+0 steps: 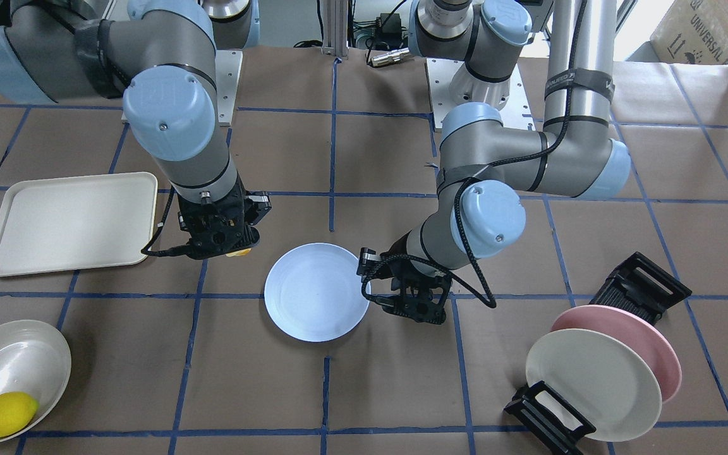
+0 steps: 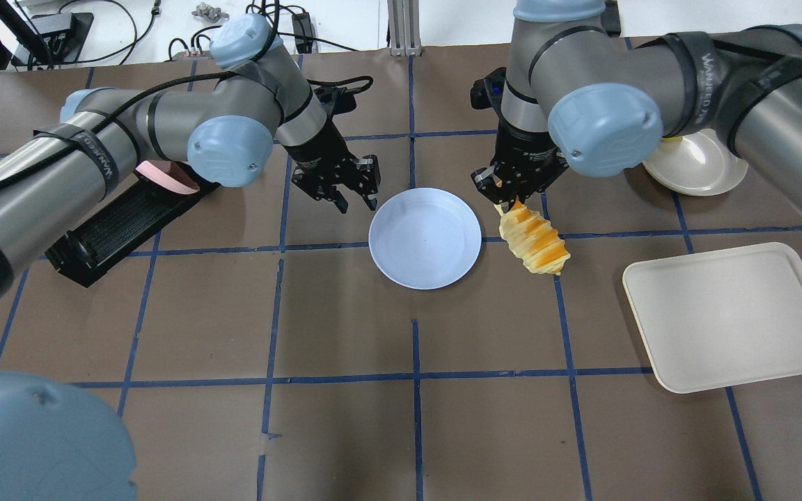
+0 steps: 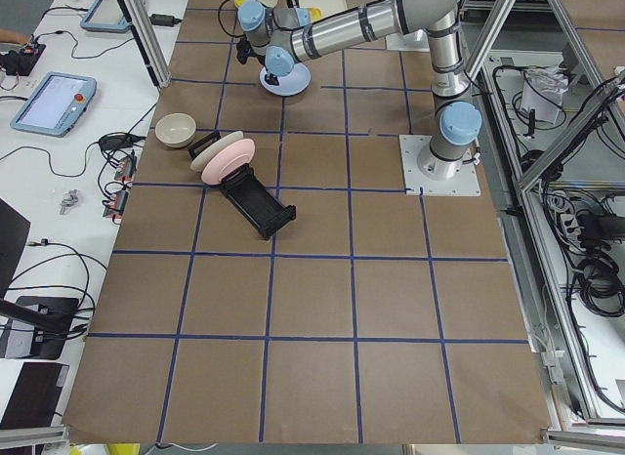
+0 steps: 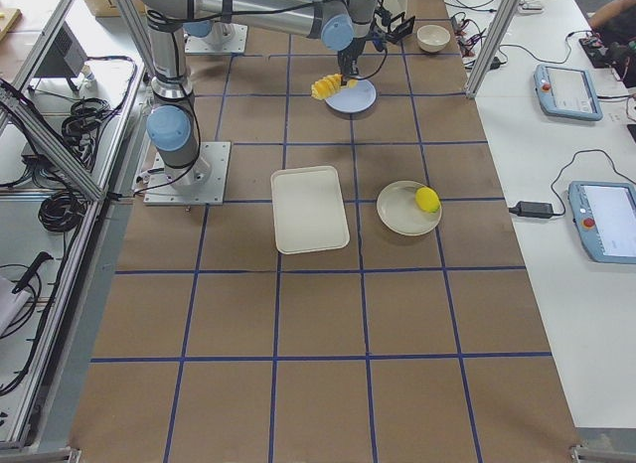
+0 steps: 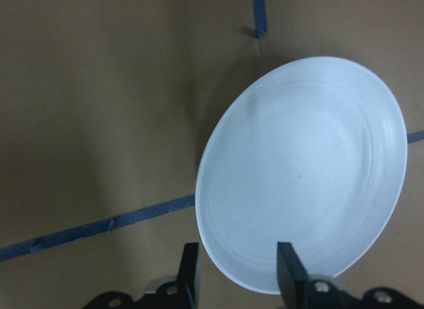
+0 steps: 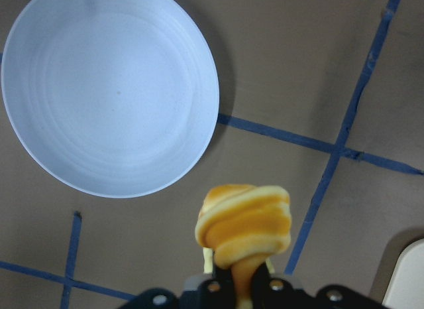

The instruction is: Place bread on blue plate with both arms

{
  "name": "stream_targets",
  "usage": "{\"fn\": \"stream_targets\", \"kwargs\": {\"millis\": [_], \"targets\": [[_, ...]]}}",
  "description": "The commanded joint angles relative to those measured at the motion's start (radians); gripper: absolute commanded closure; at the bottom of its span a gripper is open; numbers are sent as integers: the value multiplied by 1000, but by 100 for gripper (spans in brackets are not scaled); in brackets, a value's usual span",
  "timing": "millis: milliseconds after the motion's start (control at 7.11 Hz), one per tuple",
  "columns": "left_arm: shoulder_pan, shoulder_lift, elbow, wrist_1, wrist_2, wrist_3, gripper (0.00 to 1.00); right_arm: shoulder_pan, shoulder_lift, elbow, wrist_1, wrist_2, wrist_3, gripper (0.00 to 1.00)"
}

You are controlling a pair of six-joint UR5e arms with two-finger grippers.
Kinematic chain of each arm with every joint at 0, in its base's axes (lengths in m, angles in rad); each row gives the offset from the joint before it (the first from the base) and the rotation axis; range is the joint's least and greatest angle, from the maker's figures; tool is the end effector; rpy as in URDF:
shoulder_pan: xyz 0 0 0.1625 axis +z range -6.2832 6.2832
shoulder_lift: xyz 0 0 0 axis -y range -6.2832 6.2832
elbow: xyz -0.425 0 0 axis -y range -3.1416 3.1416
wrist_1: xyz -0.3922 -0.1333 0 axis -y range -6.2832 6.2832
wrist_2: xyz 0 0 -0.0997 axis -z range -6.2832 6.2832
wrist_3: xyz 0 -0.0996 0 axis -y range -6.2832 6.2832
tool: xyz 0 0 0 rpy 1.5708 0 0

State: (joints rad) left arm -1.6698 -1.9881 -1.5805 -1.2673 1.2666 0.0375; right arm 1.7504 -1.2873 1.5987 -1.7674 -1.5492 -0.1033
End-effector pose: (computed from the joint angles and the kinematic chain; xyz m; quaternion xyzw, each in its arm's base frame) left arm -0.2233 -0.5973 0.2820 -0.0580 -0.9849 -0.0656 0.1493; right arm 0.2369 -0.5463 0.3400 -0.1401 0.9884 0.0577 0.0086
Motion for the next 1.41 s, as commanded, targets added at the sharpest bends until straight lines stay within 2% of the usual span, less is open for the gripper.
{"fn": "stream_targets", "kwargs": {"millis": [0, 141, 281, 422, 562, 703, 844, 1266], "targets": [[85, 136, 5, -120, 57, 7, 0, 62, 156, -153, -33, -6, 17, 87], [96, 203, 11, -163, 173, 13, 0, 89, 237, -227, -32, -3, 25, 87], [96, 239, 28, -226, 222, 13, 0, 122, 308, -259, -38, 1, 43, 87], [91, 254, 84, -312, 262, 13, 0, 148, 345, -253, -114, -5, 50, 84], [88, 247, 179, -417, 307, 13, 0, 152, 356, -246, -113, -5, 51, 66], [87, 268, 215, -473, 318, 13, 0, 152, 356, -244, -103, -9, 63, 23], [97, 305, 215, -475, 321, 13, 0, 152, 356, -247, -66, -18, 97, 0], [137, 360, 165, -449, 313, -5, 0, 123, 315, -267, -75, -22, 85, 0]]}}
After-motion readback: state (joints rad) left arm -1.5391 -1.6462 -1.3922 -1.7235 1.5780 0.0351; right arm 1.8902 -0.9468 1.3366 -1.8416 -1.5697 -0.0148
